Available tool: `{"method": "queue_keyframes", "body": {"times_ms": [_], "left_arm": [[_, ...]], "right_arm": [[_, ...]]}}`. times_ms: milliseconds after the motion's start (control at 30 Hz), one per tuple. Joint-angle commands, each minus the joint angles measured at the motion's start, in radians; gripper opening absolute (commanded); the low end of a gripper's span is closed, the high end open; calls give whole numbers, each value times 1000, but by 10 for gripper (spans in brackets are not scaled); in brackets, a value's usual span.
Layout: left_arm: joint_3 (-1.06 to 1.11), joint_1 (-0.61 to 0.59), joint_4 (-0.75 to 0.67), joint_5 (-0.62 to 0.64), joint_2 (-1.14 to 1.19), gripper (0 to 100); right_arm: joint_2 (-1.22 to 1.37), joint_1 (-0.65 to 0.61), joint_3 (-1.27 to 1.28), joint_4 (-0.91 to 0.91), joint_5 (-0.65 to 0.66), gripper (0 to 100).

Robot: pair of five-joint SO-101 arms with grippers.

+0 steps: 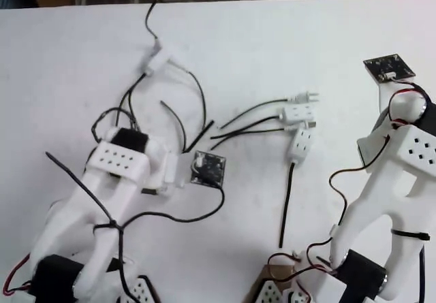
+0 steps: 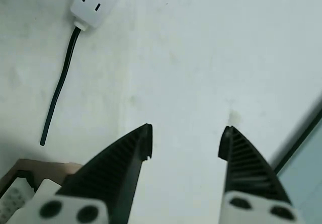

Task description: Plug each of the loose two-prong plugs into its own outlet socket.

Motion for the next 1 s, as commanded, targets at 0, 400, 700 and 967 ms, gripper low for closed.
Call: {"method": "queue_keyframes", "body": {"times_ms": [0, 400, 700, 967], "left_arm": [[-26, -36, 83, -528, 24, 24], [-51, 70, 115, -523, 25, 24], [-153, 47, 123, -522, 22, 24], [-160, 36, 115, -529, 30, 24]], "right_arm": [[-27, -8, -5, -4, 9, 220], [-27, -2, -5, -4, 9, 220], [-27, -4, -5, -4, 9, 220], [-27, -2, -3, -4, 9, 220]]}}
